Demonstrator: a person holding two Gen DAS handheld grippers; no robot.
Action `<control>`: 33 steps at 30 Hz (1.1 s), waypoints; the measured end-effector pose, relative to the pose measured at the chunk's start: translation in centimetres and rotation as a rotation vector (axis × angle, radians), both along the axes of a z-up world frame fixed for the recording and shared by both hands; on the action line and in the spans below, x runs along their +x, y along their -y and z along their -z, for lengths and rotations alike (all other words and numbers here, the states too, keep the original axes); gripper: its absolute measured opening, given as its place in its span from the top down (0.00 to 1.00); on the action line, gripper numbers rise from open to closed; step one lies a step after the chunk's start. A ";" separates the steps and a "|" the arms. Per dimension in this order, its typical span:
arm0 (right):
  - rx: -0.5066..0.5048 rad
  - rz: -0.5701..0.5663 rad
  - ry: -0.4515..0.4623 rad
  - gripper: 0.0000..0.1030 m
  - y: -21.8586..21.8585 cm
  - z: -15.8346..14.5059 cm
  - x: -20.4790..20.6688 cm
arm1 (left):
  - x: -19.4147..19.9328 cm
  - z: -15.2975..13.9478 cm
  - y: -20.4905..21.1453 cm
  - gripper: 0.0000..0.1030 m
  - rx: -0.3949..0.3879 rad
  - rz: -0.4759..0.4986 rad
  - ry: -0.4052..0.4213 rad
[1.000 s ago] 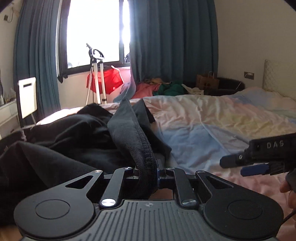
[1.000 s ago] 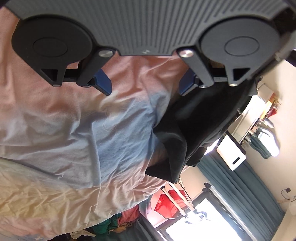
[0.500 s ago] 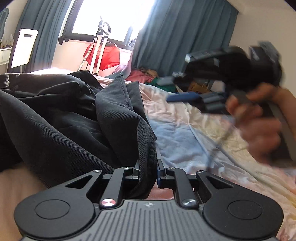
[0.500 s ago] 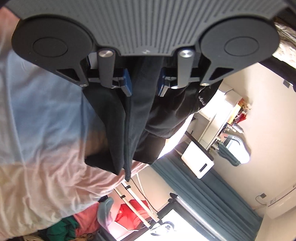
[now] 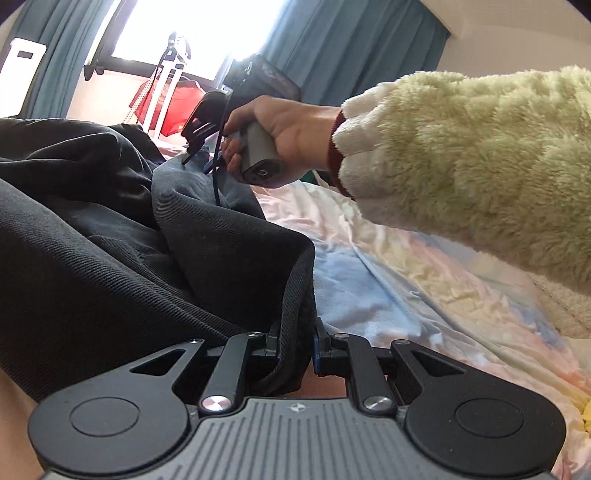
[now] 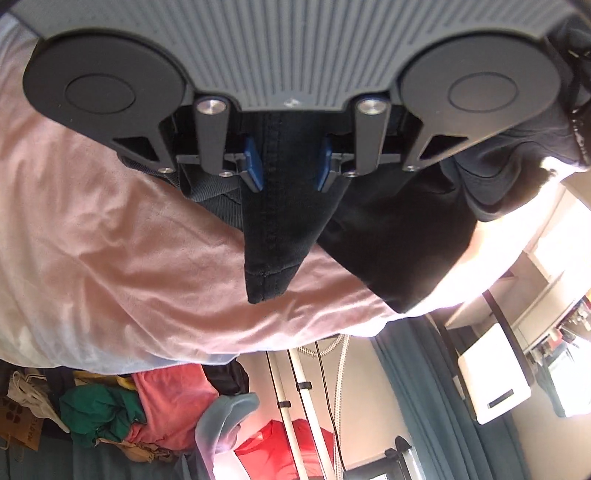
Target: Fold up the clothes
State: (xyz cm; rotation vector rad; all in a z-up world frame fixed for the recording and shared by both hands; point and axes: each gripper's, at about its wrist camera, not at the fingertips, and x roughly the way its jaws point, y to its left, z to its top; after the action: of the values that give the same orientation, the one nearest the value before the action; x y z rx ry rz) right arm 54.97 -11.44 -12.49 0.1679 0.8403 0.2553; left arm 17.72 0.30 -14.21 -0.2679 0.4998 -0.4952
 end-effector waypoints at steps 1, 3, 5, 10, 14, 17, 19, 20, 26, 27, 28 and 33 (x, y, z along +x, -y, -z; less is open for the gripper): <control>0.003 0.005 -0.011 0.64 0.0 0.4 0.2 | 0.2 0.1 -0.1 0.86 -0.007 0.002 0.001; 0.009 0.017 -0.031 0.68 0.1 1.1 0.5 | 0.2 0.1 -0.2 0.86 -0.016 0.002 -0.006; 0.011 0.043 -0.021 0.67 0.8 0.9 0.3 | 0.1 -0.1 -0.5 0.86 -0.024 0.001 -0.013; 0.095 0.073 0.006 0.63 3.0 -0.4 -0.2 | -0.4 -0.9 -0.5 0.86 0.006 -0.013 -0.004; 0.181 0.037 0.015 0.43 3.6 -0.3 -0.5 | -0.7 -1.1 -0.8 0.86 -0.012 -0.024 -0.021; 0.185 -0.021 -0.050 0.41 2.3 1.0 0.3 | -0.5 -0.8 -1.0 0.86 -0.020 -0.022 -0.018; 0.167 -0.045 -0.026 0.41 1.2 1.3 0.3 | -0.3 -0.4 -0.8 0.86 0.006 -0.008 0.007; 0.181 -0.062 -0.026 0.45 0.7 1.6 0.3 | -0.3 -0.2 -0.7 0.86 0.030 0.003 0.015; 0.103 -0.120 0.080 0.90 -1.5 -0.4 -2.2 | 0.5 0.0 -1.9 0.86 -0.057 0.036 0.029; 0.118 -0.107 0.112 0.91 -0.6 -1.7 -3.1 | 0.5 -0.1 -2.1 0.86 -0.071 0.046 0.044; 0.133 -0.093 0.145 0.91 0.5 -3.0 -4.1 | 0.6 -0.2 -2.3 0.86 -0.086 0.057 0.059; 0.255 0.024 0.266 0.93 9.4 -8.5 -10.8 | 0.3 -1.5 -2.6 0.87 -0.100 0.073 0.115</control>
State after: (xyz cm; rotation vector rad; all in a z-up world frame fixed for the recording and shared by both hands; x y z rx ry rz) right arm 44.20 -20.80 -4.00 0.3741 0.5393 0.3538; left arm 17.97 2.91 -12.68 -0.3154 0.3739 -0.6046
